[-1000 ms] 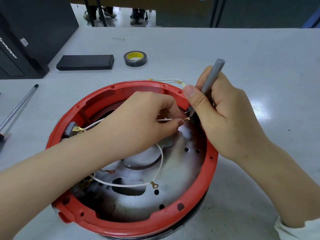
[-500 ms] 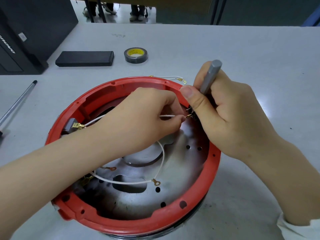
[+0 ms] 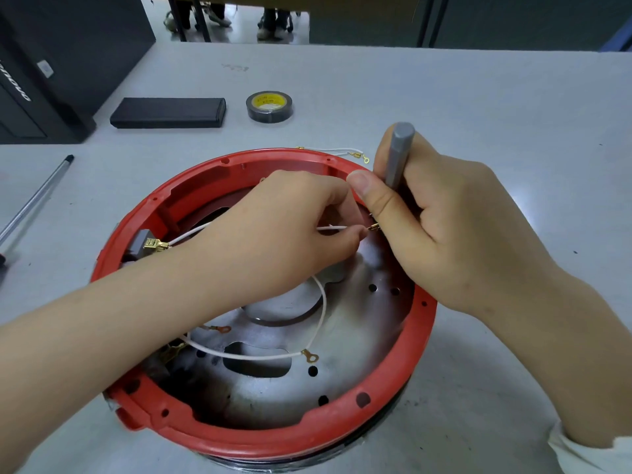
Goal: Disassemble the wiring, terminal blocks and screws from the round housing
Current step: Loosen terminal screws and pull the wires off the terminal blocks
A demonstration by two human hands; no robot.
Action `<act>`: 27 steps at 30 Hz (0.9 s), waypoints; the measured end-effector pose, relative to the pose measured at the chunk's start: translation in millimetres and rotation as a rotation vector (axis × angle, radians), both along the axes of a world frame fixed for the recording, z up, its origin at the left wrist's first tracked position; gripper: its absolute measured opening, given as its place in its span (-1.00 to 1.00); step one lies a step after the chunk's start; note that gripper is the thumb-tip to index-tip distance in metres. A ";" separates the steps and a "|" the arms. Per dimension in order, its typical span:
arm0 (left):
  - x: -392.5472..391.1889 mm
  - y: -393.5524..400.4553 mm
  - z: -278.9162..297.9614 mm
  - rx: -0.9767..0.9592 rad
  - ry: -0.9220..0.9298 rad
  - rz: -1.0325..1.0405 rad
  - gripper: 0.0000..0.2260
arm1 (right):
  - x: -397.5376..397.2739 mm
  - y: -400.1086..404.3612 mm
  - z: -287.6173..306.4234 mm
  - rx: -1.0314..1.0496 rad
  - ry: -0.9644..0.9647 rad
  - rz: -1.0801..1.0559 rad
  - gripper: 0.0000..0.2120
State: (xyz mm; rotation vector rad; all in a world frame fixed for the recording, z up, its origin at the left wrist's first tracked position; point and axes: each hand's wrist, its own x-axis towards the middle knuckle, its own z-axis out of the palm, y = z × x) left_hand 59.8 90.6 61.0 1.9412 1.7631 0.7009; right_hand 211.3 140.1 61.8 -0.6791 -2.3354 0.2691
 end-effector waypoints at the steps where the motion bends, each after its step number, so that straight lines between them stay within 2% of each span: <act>1: 0.0 0.2 -0.3 0.000 -0.001 0.000 -0.87 | 0.0 -0.5 0.8 0.017 -0.005 0.003 -0.88; 9: 1.0 0.5 -1.6 0.026 0.042 0.001 -0.87 | -1.0 -3.6 1.1 0.149 -0.062 0.017 -0.82; 11: 1.2 0.5 -1.9 0.027 0.040 0.005 -0.88 | -0.8 -2.4 0.2 0.081 -0.054 0.024 -0.81; 15: -0.1 0.3 -1.5 0.003 -0.001 0.009 -0.89 | 1.1 0.8 -5.4 -0.190 0.080 0.014 -0.79; 19: 0.2 0.3 -0.2 -0.009 -0.019 0.016 -0.92 | 2.7 1.7 -10.9 -0.287 0.219 -0.002 -0.75; 23: -1.0 -0.1 0.0 -0.011 -0.026 0.009 -0.91 | 3.3 1.0 -12.8 -0.210 0.203 -0.020 -0.77; 27: 0.6 -1.0 1.4 0.000 -0.014 0.007 -0.89 | 2.7 -1.2 -6.5 -0.026 0.108 0.005 -0.86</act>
